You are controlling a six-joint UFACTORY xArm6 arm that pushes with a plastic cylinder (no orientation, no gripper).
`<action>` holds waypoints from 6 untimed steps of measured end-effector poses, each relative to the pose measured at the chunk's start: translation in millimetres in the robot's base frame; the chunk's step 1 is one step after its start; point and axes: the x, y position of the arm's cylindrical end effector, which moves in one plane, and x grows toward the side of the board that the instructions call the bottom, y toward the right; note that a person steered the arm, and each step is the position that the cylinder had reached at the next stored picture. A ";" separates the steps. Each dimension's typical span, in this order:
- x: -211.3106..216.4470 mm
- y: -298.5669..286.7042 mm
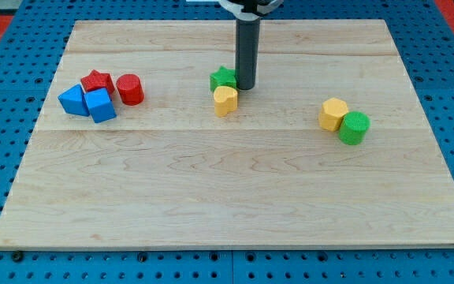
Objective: Nudge the yellow heart right a bit
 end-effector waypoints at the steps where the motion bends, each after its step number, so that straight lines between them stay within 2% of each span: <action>1: 0.0 -16.8; 2: 3.9 -50.6; 3: 8.2 -119.9; 5: 8.1 9.4; 6: 39.3 69.4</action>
